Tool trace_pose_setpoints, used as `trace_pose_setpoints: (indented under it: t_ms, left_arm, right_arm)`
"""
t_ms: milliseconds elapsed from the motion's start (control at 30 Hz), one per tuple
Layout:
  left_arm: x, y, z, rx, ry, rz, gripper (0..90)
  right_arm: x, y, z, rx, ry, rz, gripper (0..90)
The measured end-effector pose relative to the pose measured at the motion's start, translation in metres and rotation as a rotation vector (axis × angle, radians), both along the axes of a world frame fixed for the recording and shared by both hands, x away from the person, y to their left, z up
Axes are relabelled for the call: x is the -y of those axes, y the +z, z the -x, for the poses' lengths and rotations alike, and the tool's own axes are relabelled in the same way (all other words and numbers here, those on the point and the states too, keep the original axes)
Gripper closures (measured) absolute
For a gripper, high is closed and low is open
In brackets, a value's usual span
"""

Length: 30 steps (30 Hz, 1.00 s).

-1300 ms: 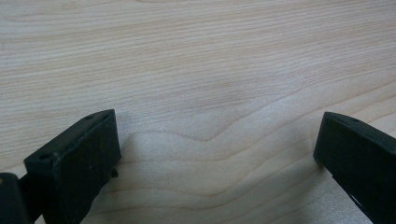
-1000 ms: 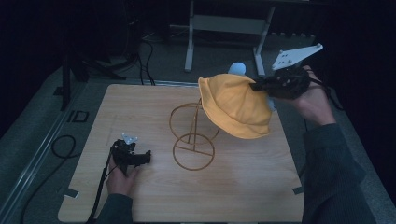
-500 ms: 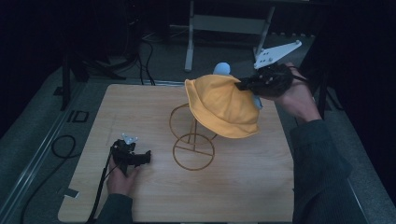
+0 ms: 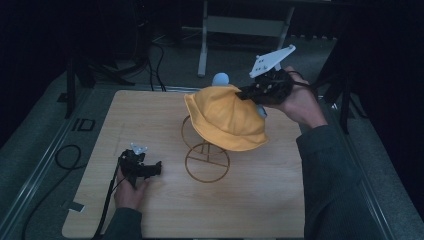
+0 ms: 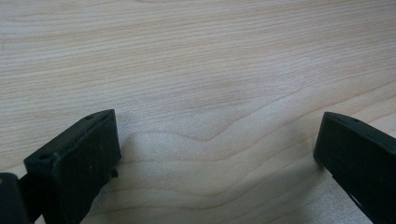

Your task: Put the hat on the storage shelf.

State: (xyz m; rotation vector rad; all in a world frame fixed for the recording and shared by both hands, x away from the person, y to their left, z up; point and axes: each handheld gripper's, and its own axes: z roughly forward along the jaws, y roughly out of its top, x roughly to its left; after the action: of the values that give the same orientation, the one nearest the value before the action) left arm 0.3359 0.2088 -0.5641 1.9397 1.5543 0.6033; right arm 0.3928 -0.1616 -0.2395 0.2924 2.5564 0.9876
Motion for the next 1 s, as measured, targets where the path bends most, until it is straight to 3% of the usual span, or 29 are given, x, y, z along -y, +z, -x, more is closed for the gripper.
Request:
trace_pose_setpoints:
  t_ms: [300,600,1000]
  left_arm:
    - [0.0,0.0,0.0,0.003,0.001,0.002,0.4]
    - [0.0,0.0,0.0,0.004,0.002,0.002,0.4]
    - [0.0,0.0,0.0,0.005,0.002,0.003,0.4]
  right_arm:
    - [-0.032,-0.005,0.0,0.002,0.045,0.056,83.2]
    - [-0.06,-0.02,0.0,-0.035,0.105,0.1,81.4]
    - [-0.079,-0.04,-0.001,-0.079,0.109,0.198,79.8]
